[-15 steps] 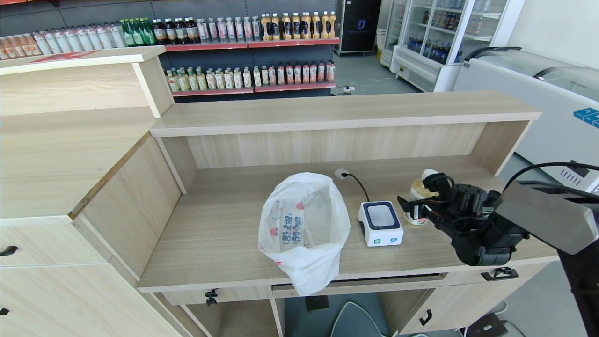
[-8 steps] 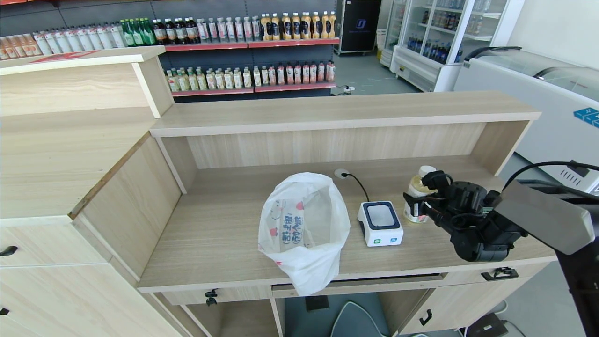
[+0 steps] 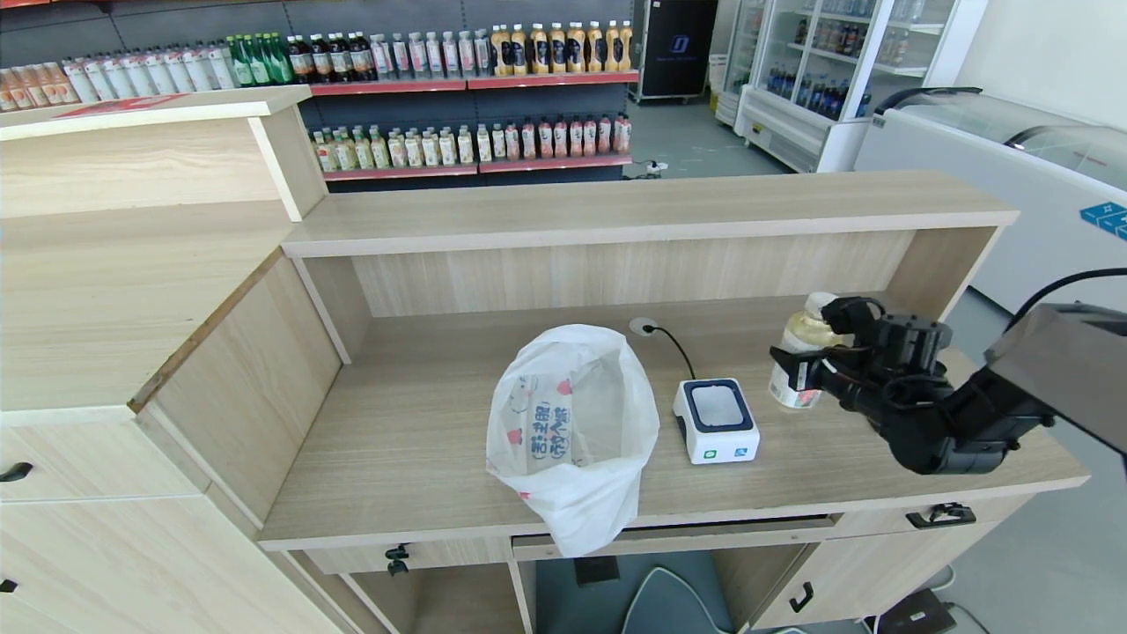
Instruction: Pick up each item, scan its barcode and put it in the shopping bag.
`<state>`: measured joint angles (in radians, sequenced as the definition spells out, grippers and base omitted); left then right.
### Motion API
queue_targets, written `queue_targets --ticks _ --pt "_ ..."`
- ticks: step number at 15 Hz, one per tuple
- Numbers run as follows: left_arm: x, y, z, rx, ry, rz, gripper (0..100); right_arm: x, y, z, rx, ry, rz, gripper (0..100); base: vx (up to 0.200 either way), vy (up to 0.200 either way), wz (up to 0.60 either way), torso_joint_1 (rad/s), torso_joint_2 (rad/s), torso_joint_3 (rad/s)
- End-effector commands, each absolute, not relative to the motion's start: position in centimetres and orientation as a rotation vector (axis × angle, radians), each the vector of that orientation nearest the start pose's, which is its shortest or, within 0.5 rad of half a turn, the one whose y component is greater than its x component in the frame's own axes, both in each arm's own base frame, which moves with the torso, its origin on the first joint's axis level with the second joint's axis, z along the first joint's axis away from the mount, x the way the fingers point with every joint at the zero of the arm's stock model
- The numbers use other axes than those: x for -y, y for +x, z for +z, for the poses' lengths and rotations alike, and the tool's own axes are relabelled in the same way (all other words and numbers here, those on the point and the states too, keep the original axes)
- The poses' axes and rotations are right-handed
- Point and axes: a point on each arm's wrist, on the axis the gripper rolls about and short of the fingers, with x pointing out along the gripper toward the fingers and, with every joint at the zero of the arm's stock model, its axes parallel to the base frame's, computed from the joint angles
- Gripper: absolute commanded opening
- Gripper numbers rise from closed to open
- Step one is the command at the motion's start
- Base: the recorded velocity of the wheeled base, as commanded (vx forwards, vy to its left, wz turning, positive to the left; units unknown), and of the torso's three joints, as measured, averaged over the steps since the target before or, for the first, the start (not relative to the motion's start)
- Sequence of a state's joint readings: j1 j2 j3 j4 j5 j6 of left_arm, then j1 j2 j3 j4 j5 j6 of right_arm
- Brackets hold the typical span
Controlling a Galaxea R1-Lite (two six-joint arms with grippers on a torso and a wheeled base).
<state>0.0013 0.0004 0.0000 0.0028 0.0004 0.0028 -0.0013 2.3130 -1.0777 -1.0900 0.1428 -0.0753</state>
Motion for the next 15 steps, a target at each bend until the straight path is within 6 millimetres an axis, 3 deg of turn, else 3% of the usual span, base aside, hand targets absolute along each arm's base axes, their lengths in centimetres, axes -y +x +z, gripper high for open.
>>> queue_targets --ticks 1,2,3,5,7,9,11,15 --pt "0.0 -2.3 7.5 -0.003 0.003 0.002 100 0.8 37.1 15.3 -0.08 0.079 0.195 0 0.0 0.0 0.0 0.0 0.0 0.0" --pt "0.0 -2.3 7.5 -0.003 0.002 0.003 100 1.4 34.6 17.7 -0.064 0.094 0.268 0 0.0 0.0 0.0 0.0 0.0 0.0" --pt "0.0 -2.3 7.5 -0.003 0.002 0.002 100 1.4 33.9 18.5 -0.059 0.104 0.314 0 0.0 0.0 0.0 0.0 0.0 0.0" --pt "0.0 -2.3 7.5 -0.003 0.002 0.003 100 1.0 29.2 23.5 -0.057 0.239 0.636 0 0.0 0.0 0.0 0.0 0.0 0.0" --pt "0.0 -2.3 7.5 -0.003 0.002 0.003 100 0.4 25.9 26.0 -0.079 0.319 0.856 0 0.0 0.0 0.0 0.0 0.0 0.0" --pt "0.0 -2.3 7.5 -0.003 0.002 0.003 100 0.0 23.4 26.8 -0.107 0.338 0.999 0 0.0 0.0 0.0 0.0 0.0 0.0" --pt "0.0 -2.3 7.5 -0.003 0.002 0.002 100 -0.6 20.2 26.3 -0.149 0.317 1.163 0 0.0 0.0 0.0 0.0 0.0 0.0" --pt "0.0 -2.3 7.5 -0.003 0.002 0.003 100 -1.6 17.6 25.7 -0.213 0.339 1.295 0 0.0 0.0 0.0 0.0 0.0 0.0"
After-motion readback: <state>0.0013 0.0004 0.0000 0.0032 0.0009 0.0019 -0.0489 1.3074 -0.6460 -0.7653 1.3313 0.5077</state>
